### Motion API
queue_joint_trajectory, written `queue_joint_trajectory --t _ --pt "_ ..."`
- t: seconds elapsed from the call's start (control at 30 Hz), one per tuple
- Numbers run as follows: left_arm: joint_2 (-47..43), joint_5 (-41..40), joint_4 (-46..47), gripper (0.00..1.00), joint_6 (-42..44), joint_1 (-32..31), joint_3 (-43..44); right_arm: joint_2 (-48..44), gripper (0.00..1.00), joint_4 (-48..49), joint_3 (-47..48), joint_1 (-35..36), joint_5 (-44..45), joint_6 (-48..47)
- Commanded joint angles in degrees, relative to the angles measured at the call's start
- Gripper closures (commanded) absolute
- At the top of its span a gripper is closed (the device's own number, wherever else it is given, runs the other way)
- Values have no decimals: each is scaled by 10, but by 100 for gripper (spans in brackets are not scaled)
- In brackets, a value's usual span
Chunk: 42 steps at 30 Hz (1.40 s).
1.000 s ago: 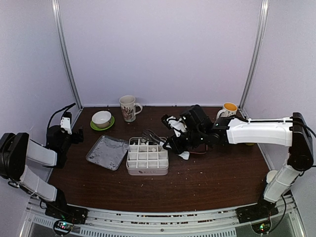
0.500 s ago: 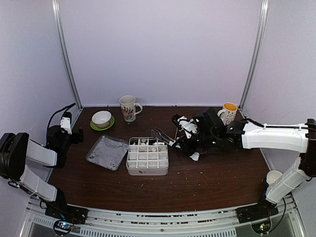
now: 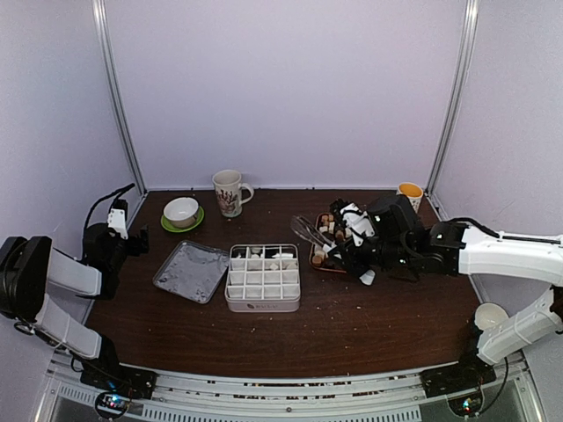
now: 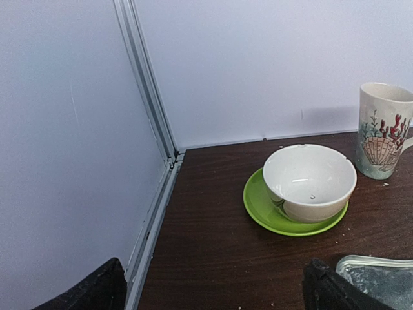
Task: Pack the chocolate
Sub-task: Place the fake chocolate in the empty pocket of the box, then pick up the fake chocolate from the plate.
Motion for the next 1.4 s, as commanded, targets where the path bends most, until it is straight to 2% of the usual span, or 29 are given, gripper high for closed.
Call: queue_joint_trajectory --t 0.0,0.4,0.8,1.07,1.37 --pt "3 3 13 2 2 4 12 -27 70 9 -9 1 34 4" --pt "3 3 13 2 2 4 12 -28 70 13 -11 0 43 7" --pt "3 4 13 2 2 4 12 -49 70 4 -23 -7 105 20" --pt "3 4 13 2 2 4 12 -61 70 5 -35 -21 115 29" --pt "3 3 13 2 2 4 12 -56 70 -45 -28 -37 118 37"
